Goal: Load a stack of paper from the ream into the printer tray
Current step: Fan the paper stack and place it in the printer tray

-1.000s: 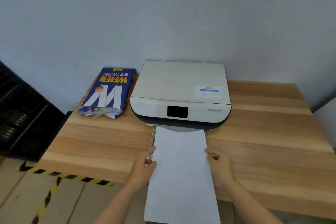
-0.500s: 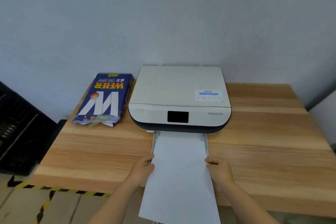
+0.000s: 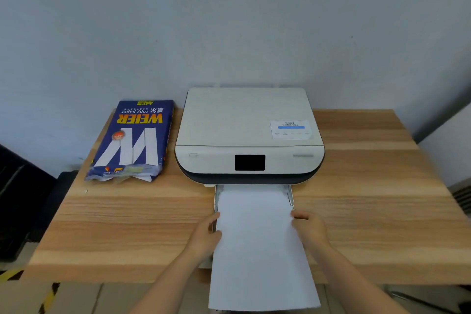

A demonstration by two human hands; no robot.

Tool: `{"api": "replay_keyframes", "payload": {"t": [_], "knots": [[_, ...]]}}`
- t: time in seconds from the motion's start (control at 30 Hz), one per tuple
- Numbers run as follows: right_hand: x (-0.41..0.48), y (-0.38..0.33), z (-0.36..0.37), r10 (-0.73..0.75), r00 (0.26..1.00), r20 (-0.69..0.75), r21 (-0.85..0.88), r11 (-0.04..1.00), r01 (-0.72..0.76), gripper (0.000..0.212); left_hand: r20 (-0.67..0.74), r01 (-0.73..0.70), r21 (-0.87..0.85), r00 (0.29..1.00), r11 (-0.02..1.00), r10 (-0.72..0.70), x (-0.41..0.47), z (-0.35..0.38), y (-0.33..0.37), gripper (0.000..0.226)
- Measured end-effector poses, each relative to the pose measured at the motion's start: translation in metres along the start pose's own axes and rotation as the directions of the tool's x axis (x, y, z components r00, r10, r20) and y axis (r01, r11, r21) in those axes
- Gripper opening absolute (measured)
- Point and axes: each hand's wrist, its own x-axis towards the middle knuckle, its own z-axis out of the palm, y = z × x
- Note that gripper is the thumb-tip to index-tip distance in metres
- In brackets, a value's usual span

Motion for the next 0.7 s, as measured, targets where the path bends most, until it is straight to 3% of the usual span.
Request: {"api": "replay_keyframes", "payload": {"t": [0.2,0.4,0.57,0.7], "knots": [[0.007,-0.005,0.007,-0.096,0.995,-0.021,-0.055,0.994,0.095,0.035,-0.070,-0.077,0.053,0.994,0.996,0.081,0.006,0.001,0.009,0.055],[0.004,-0.001,0.009,-0.240,0.965,0.107,-0.263,0.929,0.260,0.040,-0.045,-0.219,0.266,0.970,0.939,0.239,-0.003,0.007,0.012,0.060],[-0.017,0.014,0.001,-0.335,0.901,0.276,-0.446,0.786,0.429,0.047,0.110,-0.313,0.522,0.947,0.793,0.302,-0.020,0.014,0.003,0.071],[-0.044,0.029,-0.009,-0.356,0.770,0.529,-0.552,0.545,0.631,0.052,0.365,-0.438,0.666,0.897,0.604,0.248,-0.043,0.025,-0.009,0.092]]}}
